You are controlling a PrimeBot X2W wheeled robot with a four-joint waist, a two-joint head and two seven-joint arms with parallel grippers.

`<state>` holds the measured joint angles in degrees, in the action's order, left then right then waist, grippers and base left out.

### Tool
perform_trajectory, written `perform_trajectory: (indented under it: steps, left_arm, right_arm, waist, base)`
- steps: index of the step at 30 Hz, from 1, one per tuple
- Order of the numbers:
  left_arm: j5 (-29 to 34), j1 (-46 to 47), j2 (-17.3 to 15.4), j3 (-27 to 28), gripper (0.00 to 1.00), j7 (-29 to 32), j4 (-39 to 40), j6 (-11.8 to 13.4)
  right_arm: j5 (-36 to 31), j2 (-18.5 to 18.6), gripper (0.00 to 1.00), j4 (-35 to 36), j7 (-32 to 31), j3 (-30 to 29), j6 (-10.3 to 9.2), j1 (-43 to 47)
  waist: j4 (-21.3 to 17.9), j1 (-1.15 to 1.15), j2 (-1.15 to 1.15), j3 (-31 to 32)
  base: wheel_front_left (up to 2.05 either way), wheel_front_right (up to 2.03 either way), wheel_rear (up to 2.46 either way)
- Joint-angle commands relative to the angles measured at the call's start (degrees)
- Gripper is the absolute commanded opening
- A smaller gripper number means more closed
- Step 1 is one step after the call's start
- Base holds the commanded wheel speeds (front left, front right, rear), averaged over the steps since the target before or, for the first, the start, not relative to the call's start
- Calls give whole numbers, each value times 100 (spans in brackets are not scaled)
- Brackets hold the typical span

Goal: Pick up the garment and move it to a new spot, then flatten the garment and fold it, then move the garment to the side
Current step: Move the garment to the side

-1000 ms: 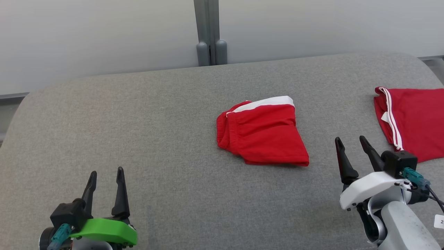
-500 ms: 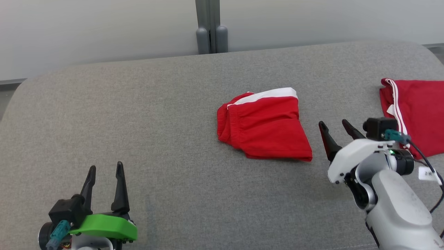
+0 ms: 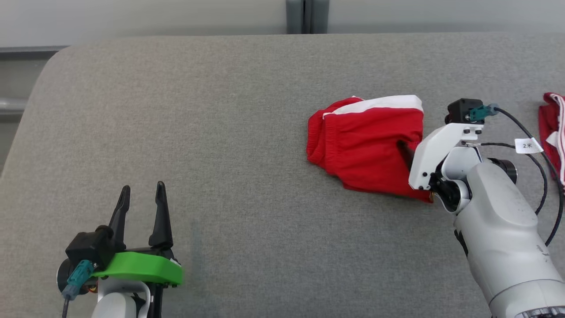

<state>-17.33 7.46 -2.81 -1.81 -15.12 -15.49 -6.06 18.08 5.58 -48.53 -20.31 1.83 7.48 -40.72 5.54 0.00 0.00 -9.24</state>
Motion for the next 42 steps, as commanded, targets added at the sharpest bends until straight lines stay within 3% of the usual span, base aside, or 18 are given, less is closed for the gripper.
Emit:
perform_trajectory:
  steps: [1, 5, 6, 7, 8, 15, 21, 25, 29, 35, 42]
  left_arm:
    - [-18, 108, -19, 6, 100, 2, 4, 10]
    - [-52, 138, -19, -11, 100, 2, 5, 20]
    - [-68, 136, -19, -18, 100, 2, 9, 30]
    - [-75, 136, -19, -23, 100, 2, 14, 37]
    - [-79, 135, -19, -24, 100, 2, 21, 42]
    - [-97, 145, -19, 13, 100, 2, 109, 63]
    - [-14, 160, -20, 104, 100, 2, 257, 33]
    - [50, 188, -19, 157, 100, 2, 388, -1]
    - [153, 221, -20, 182, 100, 2, 540, -35]
    - [401, 375, -21, 157, 100, 3, 706, -93]
    - [567, 624, -70, 76, 100, 3, 920, -144]
  right_arm:
    - [-142, 14, 100, -134, 47, -80, 0, -73]
    - [-413, -102, 100, -581, -37, -310, 1, -146]
    - [-518, -104, 95, -707, -104, -334, 1, -161]
    - [-582, -116, 44, -791, -126, -365, 1, -157]
    - [-652, -130, 0, -863, -134, -388, 1, -156]
    - [-1207, 89, 0, -749, -206, 125, -6, -510]
    - [-1213, 542, 0, -193, -499, 1329, -4, -947]
    - [-717, 1286, 0, 517, -792, 2194, -4, -1143]
    - [-200, 2110, 0, 1289, -1034, 2643, -3, -1191]
    - [88, 2994, 0, 1790, -905, 2647, -3, -1051]
    - [-51, 3426, 0, 1288, -445, 1917, -3, -920]
  waist:
    - [258, 0, 0, -238]
    - [357, 0, 0, -296]
    - [371, 0, 0, -304]
    - [379, 0, 0, -310]
    - [382, 0, 0, -321]
    - [241, 0, 0, -395]
    - [-143, 0, 0, -464]
    - [-464, 0, 0, -506]
    - [-801, 0, 0, -618]
    - [-1173, 0, 0, -964]
    - [-1153, 0, 0, -1420]
  base:
    - [0, 0, 0]
    - [0, 0, 0]
    - [0, 0, 0]
    - [0, 0, 0]
    - [0, 0, 0]
    - [0, 0, 0]
    - [0, 0, 0]
    - [0, 0, 0]
    - [0, 0, 0]
    - [0, 0, 0]
    - [0, 0, 0]
